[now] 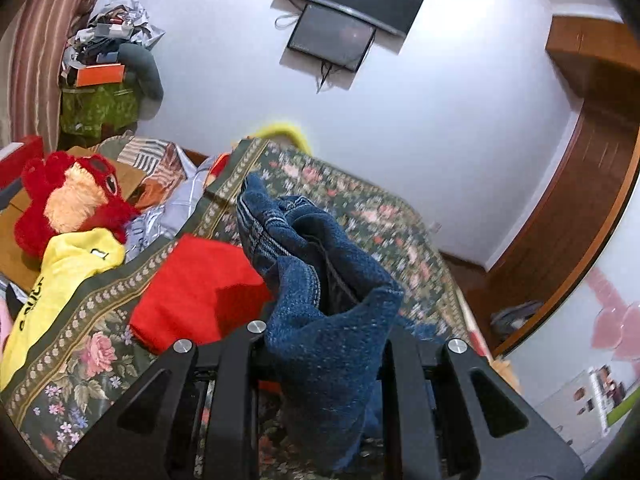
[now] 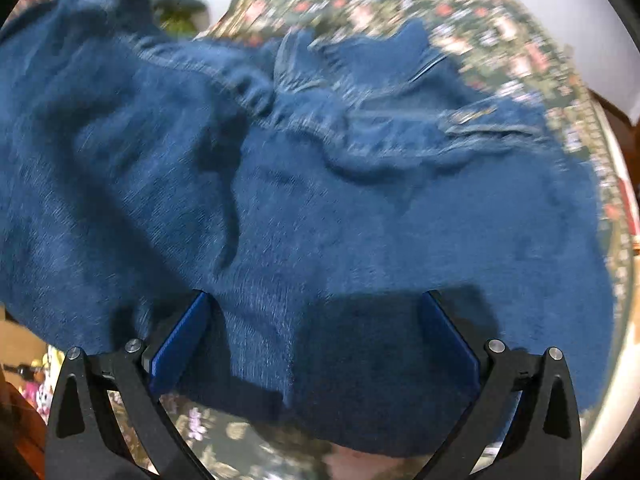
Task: Fold large clothes
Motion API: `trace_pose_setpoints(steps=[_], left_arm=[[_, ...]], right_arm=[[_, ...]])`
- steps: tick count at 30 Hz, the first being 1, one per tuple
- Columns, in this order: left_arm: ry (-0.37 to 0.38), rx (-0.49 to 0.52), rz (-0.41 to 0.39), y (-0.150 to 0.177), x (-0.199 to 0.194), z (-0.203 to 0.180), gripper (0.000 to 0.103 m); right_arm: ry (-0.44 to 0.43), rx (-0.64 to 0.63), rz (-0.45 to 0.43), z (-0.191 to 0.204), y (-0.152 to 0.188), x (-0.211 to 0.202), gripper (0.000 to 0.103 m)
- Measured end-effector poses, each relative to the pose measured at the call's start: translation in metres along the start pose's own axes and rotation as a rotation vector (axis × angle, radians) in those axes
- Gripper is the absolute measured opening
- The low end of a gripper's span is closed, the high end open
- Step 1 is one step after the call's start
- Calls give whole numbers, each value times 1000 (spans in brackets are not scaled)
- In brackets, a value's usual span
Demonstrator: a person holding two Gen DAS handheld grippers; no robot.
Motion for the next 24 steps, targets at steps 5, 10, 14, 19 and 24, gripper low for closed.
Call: trace_pose_setpoints(steps=[5, 10, 14, 19, 24], left_arm=[[-14, 19, 38, 12, 14, -13, 18], [39, 68, 62, 12, 32, -57, 18], [137, 103, 116, 26, 51, -114, 18], [251, 146, 293, 89, 95, -187, 18], [240, 270, 486, 161, 133, -217, 18]], right_arm=[[2, -93, 4, 5, 2, 3, 103], [-95, 55, -38, -44, 23, -29, 103], [-51, 211, -131, -110, 59, -60, 103], [47, 299, -135, -171, 105, -79, 103], [87, 387, -134, -217, 153, -95, 103]])
Point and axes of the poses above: each gripper's, at about its wrist camera, not at the fingertips, and x roughly the way its jaws point, z to its left, y to its underside, the point moved 4 cm from there along x, roughly the way its jaws point, and after that the axes turned 3 degrees about y, right-handed, at the moved point
